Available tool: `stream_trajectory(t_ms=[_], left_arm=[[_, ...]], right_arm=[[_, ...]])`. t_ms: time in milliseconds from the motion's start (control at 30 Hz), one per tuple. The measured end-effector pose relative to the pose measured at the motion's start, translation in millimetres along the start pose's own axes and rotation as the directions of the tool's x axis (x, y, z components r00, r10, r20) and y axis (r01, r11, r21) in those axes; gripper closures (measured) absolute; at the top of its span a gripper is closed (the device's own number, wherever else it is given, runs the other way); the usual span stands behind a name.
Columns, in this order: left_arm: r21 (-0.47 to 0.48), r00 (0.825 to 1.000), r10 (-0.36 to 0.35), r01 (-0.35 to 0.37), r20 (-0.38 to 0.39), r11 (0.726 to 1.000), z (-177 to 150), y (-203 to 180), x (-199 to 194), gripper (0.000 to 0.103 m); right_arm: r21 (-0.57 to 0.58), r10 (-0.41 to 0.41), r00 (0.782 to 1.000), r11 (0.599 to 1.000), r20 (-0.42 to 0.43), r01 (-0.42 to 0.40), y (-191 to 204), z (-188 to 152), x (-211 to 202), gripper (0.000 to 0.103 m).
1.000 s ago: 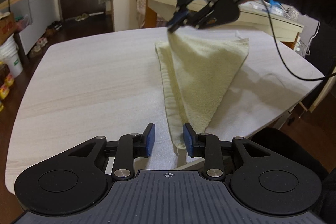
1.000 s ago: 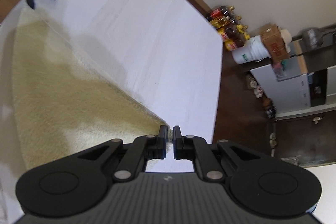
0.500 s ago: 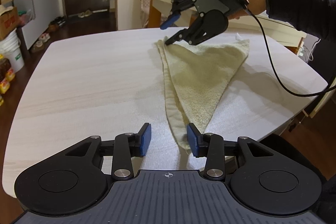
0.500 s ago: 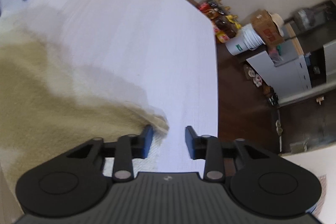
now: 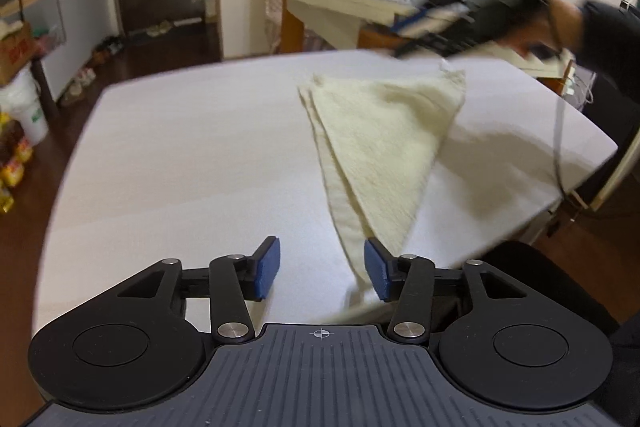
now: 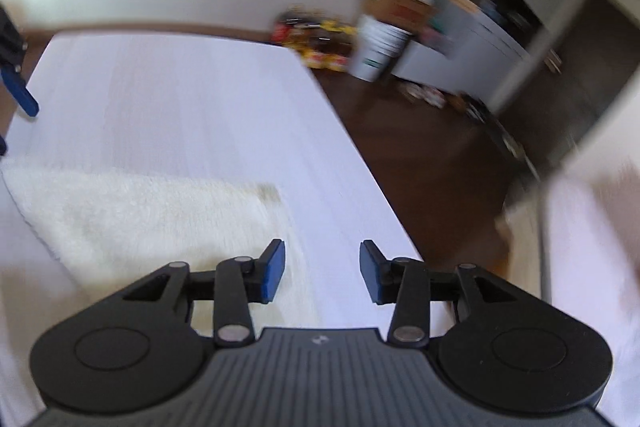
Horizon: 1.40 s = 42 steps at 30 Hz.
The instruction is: Fold towel
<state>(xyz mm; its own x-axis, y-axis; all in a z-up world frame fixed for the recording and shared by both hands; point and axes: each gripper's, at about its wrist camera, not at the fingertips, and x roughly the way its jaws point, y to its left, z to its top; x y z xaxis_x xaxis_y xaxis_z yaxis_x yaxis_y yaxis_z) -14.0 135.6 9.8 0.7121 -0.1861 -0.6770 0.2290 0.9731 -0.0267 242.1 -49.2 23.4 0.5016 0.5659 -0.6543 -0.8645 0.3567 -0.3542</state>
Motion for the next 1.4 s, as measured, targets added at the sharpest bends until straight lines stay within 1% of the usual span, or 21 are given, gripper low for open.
stream_trajectory(t_ms=[67,133,167,200,267,300,333,400,433,467,567,733,900,933,967,1000,1067,1167,1267,1400], left_arm=[[0.026,1.000,-0.003,0.002,0.023,1.000,12.6,2.4,4.8,0.050],[0.063,0.999,-0.013,0.011,0.043,0.998,30.1,4.9,18.2,0.053],[0.076,0.999,-0.021,0.017,0.047,0.997,35.6,5.4,23.9,0.054],[0.092,0.998,-0.031,0.026,0.052,0.995,43.6,6.6,33.2,0.056],[0.114,0.997,-0.051,0.044,0.051,0.992,58.5,9.0,52.5,0.065],[0.141,0.997,-0.063,0.055,0.051,0.988,67.8,8.8,63.7,0.068],[0.173,0.997,-0.066,0.057,0.049,0.983,77.5,7.5,75.3,0.069],[0.229,0.997,-0.072,0.060,0.041,0.972,95.7,6.0,96.5,0.077],[0.251,0.996,-0.079,0.067,0.037,0.966,104.1,6.1,106.1,0.078],[0.267,0.996,-0.082,0.070,0.035,0.961,109.5,5.8,113.1,0.081],[0.309,0.995,-0.100,0.094,0.003,0.946,128.3,7.4,139.5,0.083],[0.335,0.991,-0.122,0.131,-0.047,0.933,141.8,11.6,169.1,0.085],[0.348,0.986,-0.140,0.162,-0.087,0.923,145.6,12.6,187.6,0.086],[0.349,0.984,-0.146,0.172,-0.100,0.921,145.7,12.2,191.0,0.088],[0.349,0.983,-0.148,0.176,-0.107,0.920,146.1,11.8,192.6,0.096],[0.351,0.983,-0.148,0.179,-0.112,0.919,146.2,11.0,193.6,0.097],[0.341,0.984,-0.161,0.178,-0.079,0.923,149.0,11.7,187.3,0.097],[0.309,0.984,-0.171,0.180,-0.054,0.934,155.0,17.6,184.3,0.097],[0.319,0.989,-0.132,0.147,-0.068,0.936,154.2,21.0,194.0,0.097],[0.300,0.991,-0.114,0.130,-0.069,0.945,149.7,26.6,202.3,0.097]], right_arm=[[0.127,-0.026,1.000,0.991,-0.017,0.028,-12.7,-25.9,-17.4,0.058],[0.254,-0.040,0.999,0.966,-0.026,0.045,-24.3,-49.8,-33.7,0.058],[0.282,-0.044,0.999,0.958,-0.028,0.050,-27.0,-57.0,-43.7,0.058],[0.333,-0.045,0.998,0.941,-0.032,0.053,-31.8,-69.3,-51.7,0.058],[0.382,-0.041,0.999,0.923,-0.036,0.052,-36.5,-87.4,-67.8,0.057],[0.411,-0.050,0.998,0.910,-0.043,0.063,-38.4,-98.4,-75.5,0.057],[0.430,-0.043,0.998,0.901,-0.036,0.055,-42.0,-104.5,-78.9,0.057],[0.461,-0.037,0.999,0.886,-0.026,0.045,-47.0,-114.9,-84.4,0.057],[0.474,-0.036,0.999,0.880,-0.022,0.042,-48.8,-119.5,-86.8,0.057],[0.495,-0.023,1.000,0.869,0.001,0.020,-53.4,-125.1,-91.4,0.057],[0.511,-0.025,0.999,0.860,0.036,0.003,-54.5,-142.0,-107.3,0.057],[0.520,-0.029,0.997,0.854,0.066,-0.010,-56.5,-142.5,-105.4,0.055],[0.518,-0.033,0.997,0.855,0.064,-0.005,-57.9,-138.9,-80.3,0.053],[0.520,-0.030,0.997,0.854,0.065,-0.009,-60.1,-138.8,-75.9,0.053],[0.521,-0.031,0.997,0.853,0.065,-0.008,-62.1,-135.4,-70.8,0.053],[0.524,-0.034,0.997,0.852,0.066,-0.006,-63.2,-135.6,-70.0,0.053],[0.530,-0.036,0.997,0.848,0.072,-0.008,-63.8,-137.1,-71.1,0.053],[0.530,-0.036,0.996,0.848,0.081,-0.013,-62.9,-136.6,-71.7,0.052],[0.520,-0.026,0.996,0.854,0.087,-0.023,-60.9,-135.2,-69.9,0.050],[0.517,-0.012,0.996,0.855,0.092,-0.037,-58.3,-133.5,-68.0,0.050]])
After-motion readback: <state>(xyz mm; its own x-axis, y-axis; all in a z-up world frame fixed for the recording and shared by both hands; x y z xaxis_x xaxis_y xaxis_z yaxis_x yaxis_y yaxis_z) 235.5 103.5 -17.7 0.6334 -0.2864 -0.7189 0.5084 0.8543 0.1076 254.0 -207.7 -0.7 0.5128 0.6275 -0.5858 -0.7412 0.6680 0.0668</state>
